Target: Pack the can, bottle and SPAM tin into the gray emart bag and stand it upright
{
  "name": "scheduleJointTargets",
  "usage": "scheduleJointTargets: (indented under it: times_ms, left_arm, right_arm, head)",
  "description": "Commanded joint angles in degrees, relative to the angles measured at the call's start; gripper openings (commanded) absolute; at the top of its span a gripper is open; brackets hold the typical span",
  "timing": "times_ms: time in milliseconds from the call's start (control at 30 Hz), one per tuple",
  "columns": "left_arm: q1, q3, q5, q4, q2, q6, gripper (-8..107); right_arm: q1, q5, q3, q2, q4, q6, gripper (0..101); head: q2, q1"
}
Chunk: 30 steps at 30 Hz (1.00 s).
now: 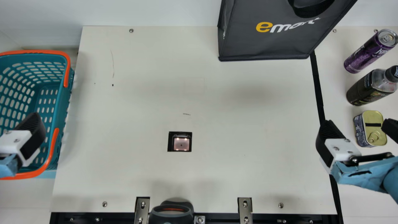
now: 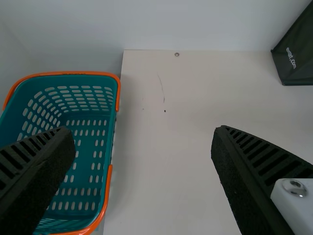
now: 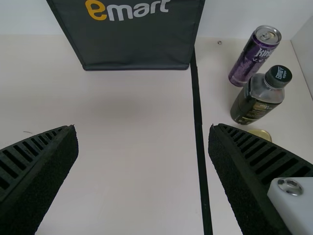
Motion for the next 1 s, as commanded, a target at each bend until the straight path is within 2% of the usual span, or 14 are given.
scheduleJointTargets:
  times_ms: [0, 33, 400, 967]
  left_arm:
    - [0.0, 0.0, 0.0, 0.0, 0.0, 0.0, 90]
    - [0.0, 0.0, 0.0, 0.0, 0.0, 0.0, 90]
    - [0.0, 0.0, 0.0, 0.0, 0.0, 0.0, 90]
    - [0.0, 0.0, 0.0, 0.0, 0.0, 0.0, 90]
  right_arm:
    - [0.0, 0.0, 0.0, 0.0, 0.0, 0.0, 95]
    - [0.0, 0.0, 0.0, 0.0, 0.0, 0.0, 95]
    - [0.0, -0.1, 0.0, 0.0, 0.0, 0.0, 95]
    - [0.0, -0.1, 0.0, 0.0, 0.0, 0.0, 95]
  head:
    - [-1.2, -1.9]
    - [-3.4, -4.0]
    - [-18.1, -18.4]
    - [-18.3, -18.4]
